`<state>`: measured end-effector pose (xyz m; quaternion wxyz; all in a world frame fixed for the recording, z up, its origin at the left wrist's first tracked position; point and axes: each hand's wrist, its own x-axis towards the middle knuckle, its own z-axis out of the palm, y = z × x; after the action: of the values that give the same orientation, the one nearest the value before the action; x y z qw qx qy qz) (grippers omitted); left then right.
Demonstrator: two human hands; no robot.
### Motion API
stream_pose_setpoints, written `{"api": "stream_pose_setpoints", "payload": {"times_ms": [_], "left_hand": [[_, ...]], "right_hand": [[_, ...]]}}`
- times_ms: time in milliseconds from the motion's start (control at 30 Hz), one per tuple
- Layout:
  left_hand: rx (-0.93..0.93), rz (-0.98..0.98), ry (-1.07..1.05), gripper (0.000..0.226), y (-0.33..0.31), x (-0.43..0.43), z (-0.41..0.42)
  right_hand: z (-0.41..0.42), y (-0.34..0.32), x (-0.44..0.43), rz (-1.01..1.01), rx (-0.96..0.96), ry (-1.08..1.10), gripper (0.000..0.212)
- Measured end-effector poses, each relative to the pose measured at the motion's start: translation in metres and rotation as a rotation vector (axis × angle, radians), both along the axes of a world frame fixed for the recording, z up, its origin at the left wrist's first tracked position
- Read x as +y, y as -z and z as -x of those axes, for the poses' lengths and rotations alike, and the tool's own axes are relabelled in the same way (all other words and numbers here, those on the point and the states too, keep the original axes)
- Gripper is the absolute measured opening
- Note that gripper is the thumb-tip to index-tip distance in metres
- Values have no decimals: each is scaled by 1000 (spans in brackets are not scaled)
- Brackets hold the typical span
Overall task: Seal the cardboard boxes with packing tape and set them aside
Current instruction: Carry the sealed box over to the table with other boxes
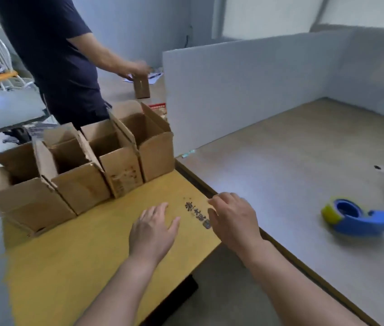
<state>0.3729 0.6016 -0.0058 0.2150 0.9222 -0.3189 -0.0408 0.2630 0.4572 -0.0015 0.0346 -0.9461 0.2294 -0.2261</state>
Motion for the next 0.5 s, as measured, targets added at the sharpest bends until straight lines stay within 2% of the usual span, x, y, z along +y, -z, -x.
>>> {"api": "stream_pose_setpoints", "payload": {"times_ms": [100,167,233,333,500], "left_hand": [[-22,-3,113,46,5,-51,53],[-34,30,201,45,6,-84,86],[-32,73,285,45,5,-118,116],[-21,90,417,46,6,-164,160],[-28,93,627,47,12,-227,221]], "right_hand": [[67,9,-42,28,-46,118,12],[111,14,-66,58,-88,199,6],[152,18,-87,77,-121,275,16],[208,19,-110,124,-119,406,15],[284,31,-142,109,-109,607,29]]}}
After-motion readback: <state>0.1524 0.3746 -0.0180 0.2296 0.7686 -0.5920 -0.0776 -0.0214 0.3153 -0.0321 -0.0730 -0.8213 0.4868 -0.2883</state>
